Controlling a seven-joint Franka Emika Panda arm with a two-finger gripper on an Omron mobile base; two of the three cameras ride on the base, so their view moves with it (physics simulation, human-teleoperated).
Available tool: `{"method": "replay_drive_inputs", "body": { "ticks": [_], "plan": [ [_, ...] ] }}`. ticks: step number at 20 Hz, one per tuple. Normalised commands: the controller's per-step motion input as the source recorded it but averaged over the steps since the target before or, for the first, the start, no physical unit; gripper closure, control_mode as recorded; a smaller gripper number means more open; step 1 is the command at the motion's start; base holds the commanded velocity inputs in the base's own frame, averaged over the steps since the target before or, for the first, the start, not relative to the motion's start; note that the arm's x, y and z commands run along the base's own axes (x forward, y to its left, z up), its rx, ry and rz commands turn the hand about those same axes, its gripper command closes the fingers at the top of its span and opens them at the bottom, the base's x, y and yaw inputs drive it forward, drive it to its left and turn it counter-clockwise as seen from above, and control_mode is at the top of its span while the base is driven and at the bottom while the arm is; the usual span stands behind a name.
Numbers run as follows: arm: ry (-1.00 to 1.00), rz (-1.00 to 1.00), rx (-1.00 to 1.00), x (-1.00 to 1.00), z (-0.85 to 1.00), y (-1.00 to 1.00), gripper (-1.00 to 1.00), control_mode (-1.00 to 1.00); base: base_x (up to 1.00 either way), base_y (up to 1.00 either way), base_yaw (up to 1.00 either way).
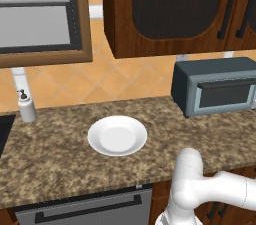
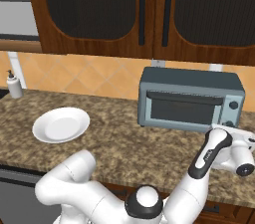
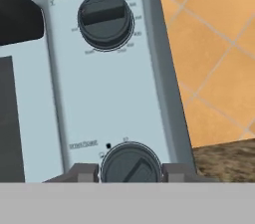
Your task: Pick up the kebab skewer and baguette bread, and place them inside the toaster oven. Close the toaster oven door and start by setting the timer.
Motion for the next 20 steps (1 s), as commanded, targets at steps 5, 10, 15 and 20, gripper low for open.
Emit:
{"method": "replay_drive_inputs", "body": {
  "ticks": [5,10,15,20],
  "plan": [
    [0.0,-0.04,0.18,-0.11,0.0,0.0,1.0,-1.0,0.0,0.0,0.0],
    [0.0,-0.07,0.23,-0.13,0.0,-0.01,1.0,-1.0,0.0,0.0,0.0],
    [0.0,-0.07,0.31,-0.11,0.0,-0.16,1.0,-1.0,0.0,0.0,0.0],
    [0.0,-0.06,0.33,-0.07,0.0,-0.23,1.0,-1.0,0.0,0.0,0.0]
  ]
}}
